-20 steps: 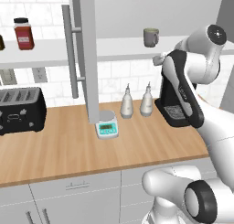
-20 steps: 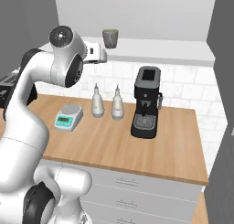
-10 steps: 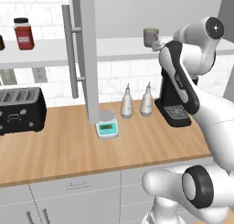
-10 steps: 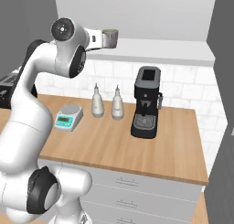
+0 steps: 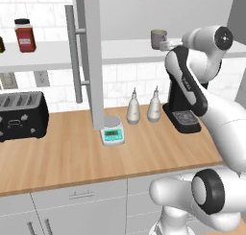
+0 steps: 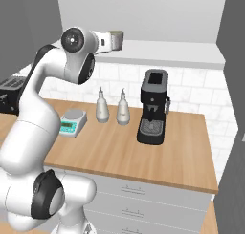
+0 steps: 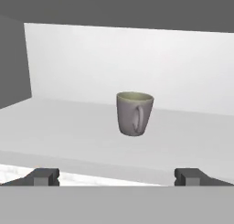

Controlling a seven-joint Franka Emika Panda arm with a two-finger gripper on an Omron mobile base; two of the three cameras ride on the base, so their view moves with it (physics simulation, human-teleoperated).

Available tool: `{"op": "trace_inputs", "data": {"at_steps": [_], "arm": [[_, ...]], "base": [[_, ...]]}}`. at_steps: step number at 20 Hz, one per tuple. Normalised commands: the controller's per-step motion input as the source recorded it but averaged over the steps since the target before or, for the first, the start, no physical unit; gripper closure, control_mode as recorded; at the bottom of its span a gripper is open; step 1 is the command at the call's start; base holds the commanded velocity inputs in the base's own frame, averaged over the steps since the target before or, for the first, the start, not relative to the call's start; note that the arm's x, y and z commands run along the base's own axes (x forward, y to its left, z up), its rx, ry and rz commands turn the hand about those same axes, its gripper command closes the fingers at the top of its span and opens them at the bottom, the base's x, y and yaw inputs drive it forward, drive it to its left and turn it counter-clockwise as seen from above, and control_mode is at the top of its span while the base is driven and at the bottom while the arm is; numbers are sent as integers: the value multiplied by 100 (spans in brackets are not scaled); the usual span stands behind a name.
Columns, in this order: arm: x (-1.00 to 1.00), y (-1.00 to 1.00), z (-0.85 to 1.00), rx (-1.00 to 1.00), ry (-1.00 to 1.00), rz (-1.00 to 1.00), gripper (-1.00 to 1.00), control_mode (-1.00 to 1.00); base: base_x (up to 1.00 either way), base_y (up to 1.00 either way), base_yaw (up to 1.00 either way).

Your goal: Gather all objects into one cabinet and sort the glasses and bowls to opposite sides.

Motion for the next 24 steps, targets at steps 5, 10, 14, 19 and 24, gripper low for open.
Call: {"op": "trace_inputs", "data": {"at_steps": [5, 10, 14, 19, 24], "arm": [[10, -23, 6, 7, 6, -1, -100, -100], [27, -19, 1, 5, 11, 0, -100, -100], [23, 0, 0, 5, 4, 0, -100, -100], [20, 0, 0, 6, 2, 0, -100, -100], [36, 1, -8, 1, 1, 0, -100, -100]], "base": [[0, 0, 0], [0, 0, 0], [0, 0, 0], [0, 0, 0], [0, 0, 0]]}}
